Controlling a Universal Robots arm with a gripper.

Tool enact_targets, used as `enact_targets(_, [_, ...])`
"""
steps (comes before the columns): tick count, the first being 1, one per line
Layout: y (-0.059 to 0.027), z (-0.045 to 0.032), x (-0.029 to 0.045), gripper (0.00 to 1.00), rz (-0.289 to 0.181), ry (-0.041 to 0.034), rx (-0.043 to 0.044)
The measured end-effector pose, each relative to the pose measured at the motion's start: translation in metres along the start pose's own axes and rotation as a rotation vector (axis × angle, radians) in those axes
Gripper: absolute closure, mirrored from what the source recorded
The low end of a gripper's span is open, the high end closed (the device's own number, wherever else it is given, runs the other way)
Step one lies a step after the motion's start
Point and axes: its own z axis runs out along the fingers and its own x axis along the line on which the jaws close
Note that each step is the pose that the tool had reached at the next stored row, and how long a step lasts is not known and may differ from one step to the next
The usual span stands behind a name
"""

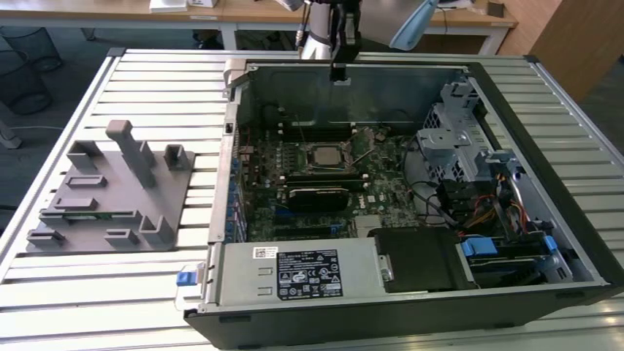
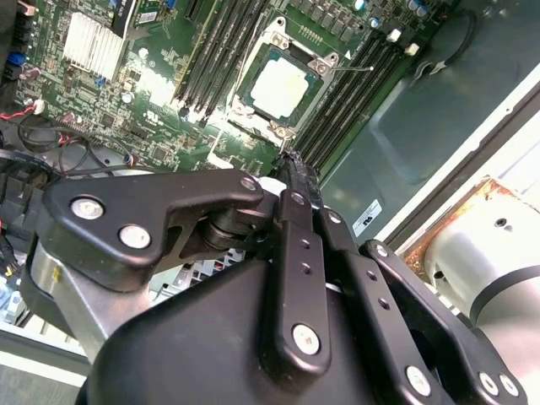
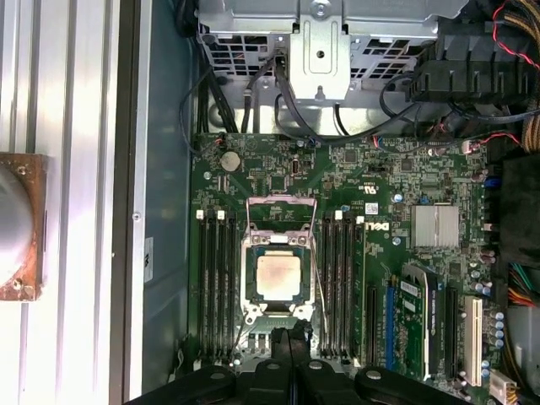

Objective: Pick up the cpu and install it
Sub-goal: 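Close the cpu cover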

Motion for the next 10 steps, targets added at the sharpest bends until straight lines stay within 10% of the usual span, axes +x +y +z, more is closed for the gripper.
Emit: enact_targets(10, [0.0047,0.0086,-0.0021,0.89,0.000,0.0000,0.0000])
